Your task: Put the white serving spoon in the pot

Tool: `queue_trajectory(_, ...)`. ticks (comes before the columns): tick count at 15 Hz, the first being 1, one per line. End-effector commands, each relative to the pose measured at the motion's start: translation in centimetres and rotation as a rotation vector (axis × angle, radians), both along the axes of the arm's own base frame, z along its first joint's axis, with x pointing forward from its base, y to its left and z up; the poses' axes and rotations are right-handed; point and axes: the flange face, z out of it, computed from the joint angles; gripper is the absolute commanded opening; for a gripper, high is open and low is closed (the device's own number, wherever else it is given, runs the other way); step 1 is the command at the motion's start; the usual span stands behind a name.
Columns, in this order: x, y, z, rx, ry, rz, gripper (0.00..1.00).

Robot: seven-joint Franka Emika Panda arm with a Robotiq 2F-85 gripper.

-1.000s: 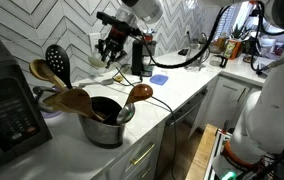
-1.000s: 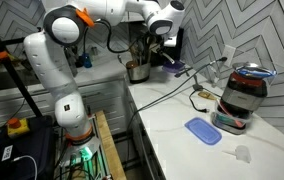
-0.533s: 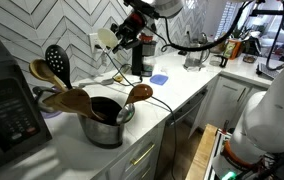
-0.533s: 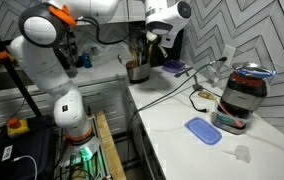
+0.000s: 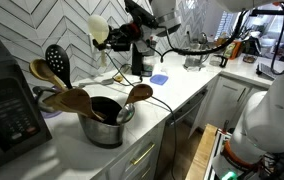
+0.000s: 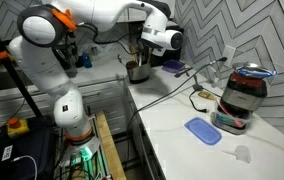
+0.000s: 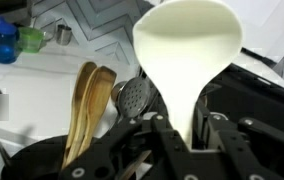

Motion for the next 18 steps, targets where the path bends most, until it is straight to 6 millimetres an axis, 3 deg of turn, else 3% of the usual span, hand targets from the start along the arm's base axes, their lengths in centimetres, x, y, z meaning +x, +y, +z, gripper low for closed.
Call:
queue_trajectory(1,0.1,0.1,0.0,0.009,-0.001,0.000,0.29)
queue_trajectory(3,0.1,0.1,-0.1,0.008,-0.001,0.000,0.29)
queue_trajectory(4,0.1,0.1,-0.1,0.007,0.000,-0.001,0.07)
queue_trajectory(6,0.4,0.0,-1.2,0.080,0.016,0.018,0.07)
queue_trajectory(11,0.5,2.2,-5.3,0.262,0.106,0.062,0.07)
queue_trajectory(16,-0.6,4.4,-9.9,0.302,0.173,0.129,0.07)
queue_trajectory(17,0.1,3.9,-8.9,0.285,0.171,0.111,0.29)
queue_trajectory(18,0.0,4.2,-9.6,0.286,0.176,0.120,0.29)
